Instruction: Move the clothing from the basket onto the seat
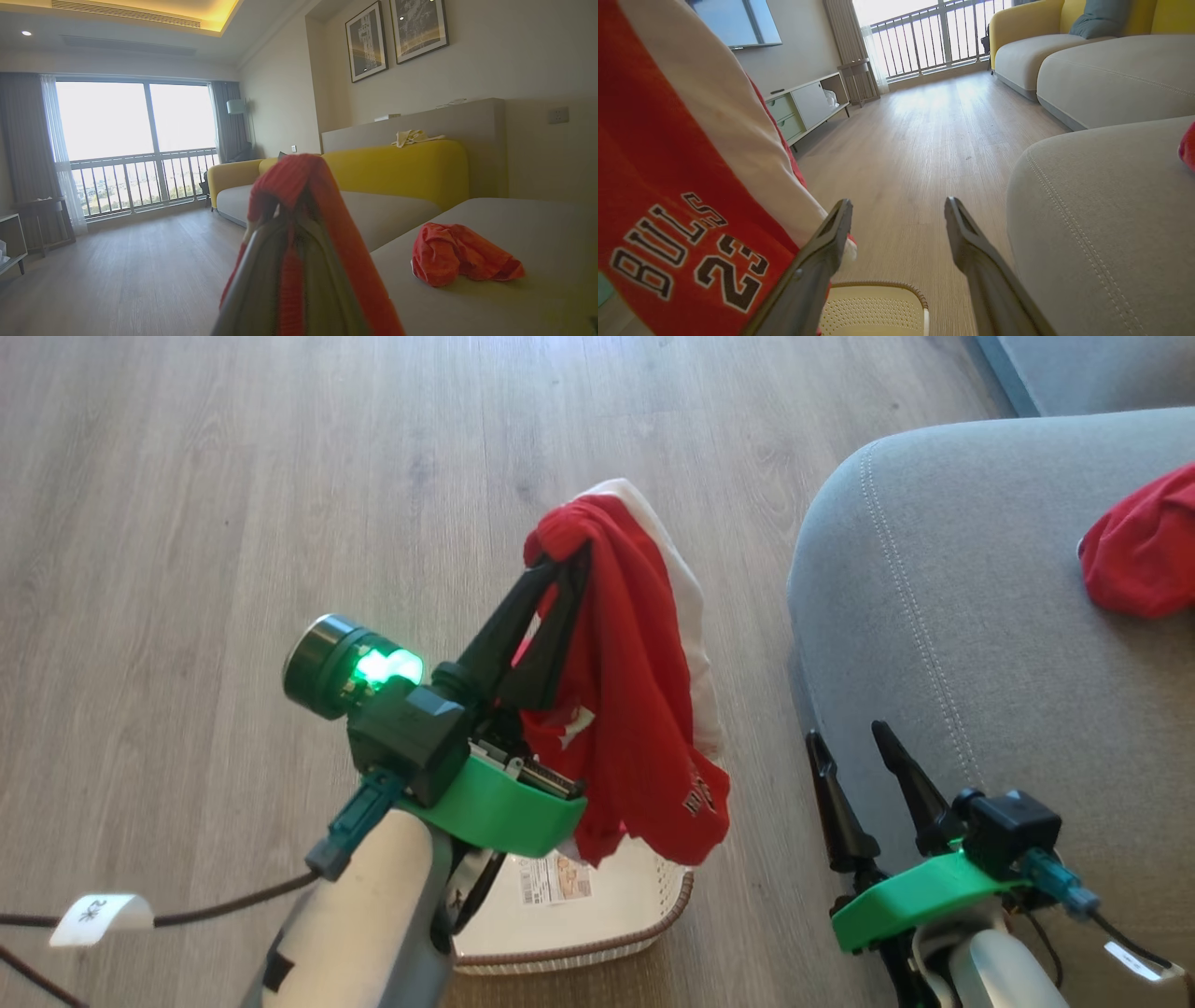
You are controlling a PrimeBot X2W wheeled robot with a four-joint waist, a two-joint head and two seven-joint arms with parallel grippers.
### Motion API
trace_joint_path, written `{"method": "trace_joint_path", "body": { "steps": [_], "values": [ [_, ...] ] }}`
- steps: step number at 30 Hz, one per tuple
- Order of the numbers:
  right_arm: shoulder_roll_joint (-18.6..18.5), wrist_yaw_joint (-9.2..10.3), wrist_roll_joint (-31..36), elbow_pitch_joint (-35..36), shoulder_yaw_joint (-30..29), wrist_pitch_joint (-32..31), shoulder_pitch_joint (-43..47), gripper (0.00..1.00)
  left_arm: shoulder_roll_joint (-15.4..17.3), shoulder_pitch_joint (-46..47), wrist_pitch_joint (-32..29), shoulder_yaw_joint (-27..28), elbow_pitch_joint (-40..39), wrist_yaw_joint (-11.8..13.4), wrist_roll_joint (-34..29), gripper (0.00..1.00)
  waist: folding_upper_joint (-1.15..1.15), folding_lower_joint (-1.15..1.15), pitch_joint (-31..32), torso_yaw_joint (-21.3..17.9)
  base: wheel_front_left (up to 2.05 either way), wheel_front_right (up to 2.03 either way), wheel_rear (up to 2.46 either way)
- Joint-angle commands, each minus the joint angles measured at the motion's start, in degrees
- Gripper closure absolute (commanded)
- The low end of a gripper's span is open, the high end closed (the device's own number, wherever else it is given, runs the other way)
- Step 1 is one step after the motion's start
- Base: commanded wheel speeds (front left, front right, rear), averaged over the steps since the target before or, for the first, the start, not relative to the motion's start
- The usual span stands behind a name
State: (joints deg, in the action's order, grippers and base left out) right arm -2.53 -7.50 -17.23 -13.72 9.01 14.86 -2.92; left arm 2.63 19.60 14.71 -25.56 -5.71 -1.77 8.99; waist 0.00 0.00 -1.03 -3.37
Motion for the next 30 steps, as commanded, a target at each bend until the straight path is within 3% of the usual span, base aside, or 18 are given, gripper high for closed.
{"method": "trace_joint_path", "body": {
  "steps": [1, 5, 19, 30],
  "values": [
    [-0.34, 0.01, -0.78, 2.95, 1.38, 0.14, -1.26, 0.0, 0.25, 2.23, 0.29, 1.78, -1.98, -0.21, -0.58, 1.0, 0.0, 0.0, -0.05, -0.03, 0.0, 0.0, 0.0],
    [-0.34, 0.01, -1.8, 6.62, 3.48, 0.14, -0.76, 0.0, 0.25, 2.31, 0.29, 1.3, -1.72, -0.62, -0.98, 1.0, 0.0, 0.0, -0.16, -0.25, 0.0, 0.0, 0.0],
    [-0.47, 0.01, 7.04, 16.65, 9.26, 0.14, 1.59, 0.0, 0.25, 2.22, 0.29, 2.75, -0.42, -1.1, -1.57, 1.0, 0.0, 0.0, -1.1, -1.93, 0.0, 0.0, 0.0],
    [-6.54, 0.01, 7.93, 19.22, 18.43, 0.14, 2.58, 0.0, 0.25, 1.99, 0.29, 3.93, 0.42, -1.12, -1.2, 1.0, 0.0, 0.0, -0.93, -1.86, 0.0, 0.0, 0.0]
  ]
}}
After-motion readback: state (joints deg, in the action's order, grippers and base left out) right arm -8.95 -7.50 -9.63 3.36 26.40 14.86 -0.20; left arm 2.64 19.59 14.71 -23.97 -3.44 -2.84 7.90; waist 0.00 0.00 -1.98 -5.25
